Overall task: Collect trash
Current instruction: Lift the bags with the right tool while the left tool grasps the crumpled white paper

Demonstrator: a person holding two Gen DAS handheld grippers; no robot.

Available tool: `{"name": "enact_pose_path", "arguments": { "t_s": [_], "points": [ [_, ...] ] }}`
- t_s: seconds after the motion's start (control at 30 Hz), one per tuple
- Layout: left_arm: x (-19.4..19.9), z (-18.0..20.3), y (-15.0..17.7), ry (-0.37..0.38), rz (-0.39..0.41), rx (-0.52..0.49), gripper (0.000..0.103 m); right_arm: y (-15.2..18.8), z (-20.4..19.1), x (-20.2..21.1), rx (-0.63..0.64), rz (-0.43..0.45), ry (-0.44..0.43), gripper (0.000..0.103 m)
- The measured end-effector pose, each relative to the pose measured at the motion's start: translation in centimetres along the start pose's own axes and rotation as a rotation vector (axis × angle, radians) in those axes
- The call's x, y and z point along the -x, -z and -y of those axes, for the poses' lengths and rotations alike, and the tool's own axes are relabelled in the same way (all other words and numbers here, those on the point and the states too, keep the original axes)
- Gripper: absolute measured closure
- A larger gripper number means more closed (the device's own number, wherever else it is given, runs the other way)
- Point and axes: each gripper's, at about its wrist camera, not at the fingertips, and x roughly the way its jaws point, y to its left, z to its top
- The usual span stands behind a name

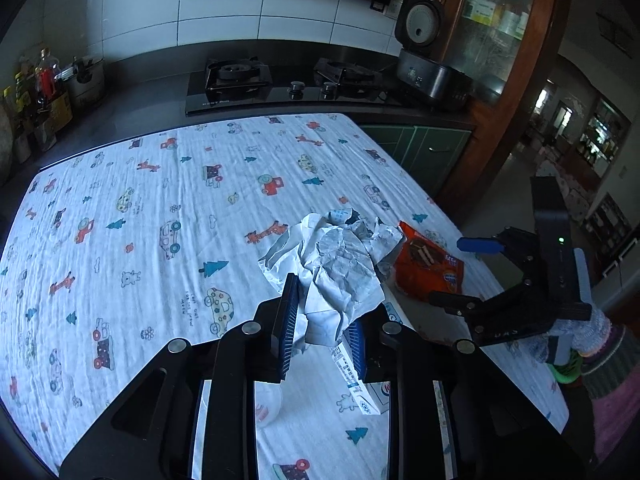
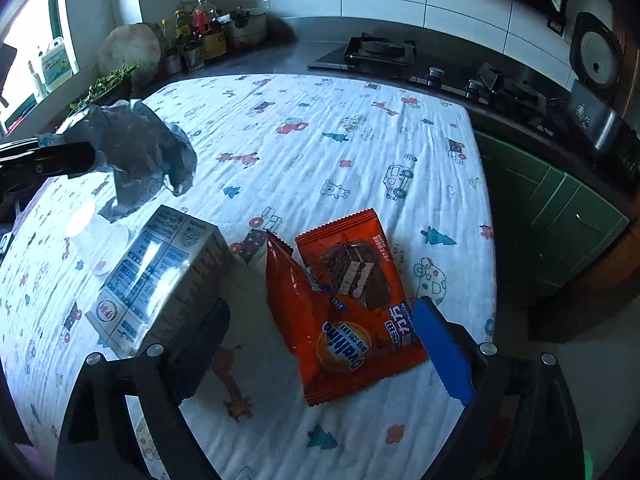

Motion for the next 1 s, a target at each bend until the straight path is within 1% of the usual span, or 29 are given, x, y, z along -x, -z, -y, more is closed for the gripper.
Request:
{"name": "enact_pose_path", "arguments": {
  "t_s": [0.13, 0.2, 0.23, 0.3, 0.37, 0.4, 0.43, 0.47, 0.53, 0.6, 0.67, 0.7, 0.9, 1.0],
  "points": [
    [0.4, -0.3, -0.2, 0.005, 0.015, 0.001, 0.081, -0.6, 1.3, -2.0, 0.001, -0.044, -0.052, 0.009],
    [0.4, -0.5, -0.2, 0.009, 0.018, 0.004, 0.081, -0.6, 1.8, -2.8, -0.013, -0.056, -0.055, 0.009],
    [0.4, -0.5, -0.2, 0.008, 0.018, 0.004, 0.081, -0.6, 2.1, -3.3, -0.023, -0.068, -0.073, 0.009],
    [0.3, -0.7, -0.2, 0.007, 0.016, 0.006, 0.081, -0.5, 2.3, -3.9, -0.038, -0.083, -0.068, 0.009],
    [0.2, -0.7, 0.0, 0.007, 0.014, 0.007, 0.081, -0.4, 2.1, -3.8, -0.035, -0.073, -0.067, 0.009],
    [0.2, -0.7, 0.0, 0.006, 0.014, 0.008, 0.081, -0.4, 2.0, -3.7, -0.033, -0.072, -0.057, 0.014],
    [0.3, -0.7, 0.0, 0.007, 0.014, 0.011, 0.081, -0.3, 1.7, -3.5, -0.023, -0.069, -0.034, 0.027],
    [0.3, -0.6, 0.0, 0.011, 0.015, 0.016, 0.081, -0.3, 1.6, -3.3, -0.02, -0.072, -0.017, 0.032],
    [0.6, -0.4, 0.1, 0.014, 0.019, 0.016, 0.081, -0.1, 1.4, -2.8, -0.026, -0.076, -0.029, 0.045],
    [0.9, -0.2, 0.1, 0.015, 0.025, 0.011, 0.081, 0.3, 0.8, -2.3, -0.016, -0.074, 0.007, 0.047],
    [1.3, 0.1, 0.2, 0.022, 0.029, 0.009, 0.081, 0.8, 0.3, -1.6, -0.021, -0.07, 0.02, 0.049],
    [1.7, 0.3, 0.3, 0.028, 0.033, 0.01, 0.081, 1.0, 0.2, -1.4, -0.026, -0.067, 0.028, 0.052],
    [3.3, 1.5, 0.9, 0.067, 0.054, 0.013, 0.081, 3.0, -1.0, 2.1, -0.086, -0.011, 0.033, 0.053],
    [4.3, 2.8, 1.3, 0.089, 0.065, -0.004, 0.081, 4.4, -1.5, 4.3, -0.13, 0.01, 0.042, 0.053]
  ]
}}
